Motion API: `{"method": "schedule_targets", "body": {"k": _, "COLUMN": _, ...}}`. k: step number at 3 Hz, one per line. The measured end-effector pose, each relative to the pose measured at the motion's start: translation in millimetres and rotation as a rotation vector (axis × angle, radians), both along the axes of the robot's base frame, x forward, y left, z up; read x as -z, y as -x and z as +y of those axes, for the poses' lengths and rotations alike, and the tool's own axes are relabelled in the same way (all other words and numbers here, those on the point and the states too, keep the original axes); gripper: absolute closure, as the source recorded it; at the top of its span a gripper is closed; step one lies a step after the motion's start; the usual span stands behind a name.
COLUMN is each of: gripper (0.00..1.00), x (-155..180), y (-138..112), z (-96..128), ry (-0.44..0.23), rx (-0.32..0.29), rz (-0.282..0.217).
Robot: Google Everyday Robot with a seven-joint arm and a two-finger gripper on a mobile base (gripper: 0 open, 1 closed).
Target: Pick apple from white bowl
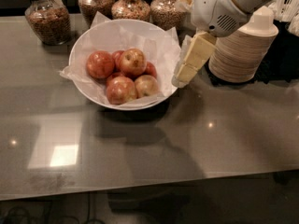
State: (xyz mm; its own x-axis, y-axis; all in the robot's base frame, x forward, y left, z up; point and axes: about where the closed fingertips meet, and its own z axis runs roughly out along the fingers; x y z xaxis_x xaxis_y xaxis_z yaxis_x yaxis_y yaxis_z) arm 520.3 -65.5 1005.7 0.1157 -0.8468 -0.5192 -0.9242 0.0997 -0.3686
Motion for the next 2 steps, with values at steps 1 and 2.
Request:
{"method": "schedule_targets", "body": {"k": 1, "gripper": 0.00, "x": -21.2, "y": -18.3, "z": 38.8, "ry": -0.101, "rx": -0.083, "rz": -0.048}}
{"method": "schedule_targets", "body": {"k": 2, "gripper": 0.00, "x": -24.1, "y": -19.2, "z": 40.3, "ry": -0.109, "rx": -0.086, "rz": -0.053}}
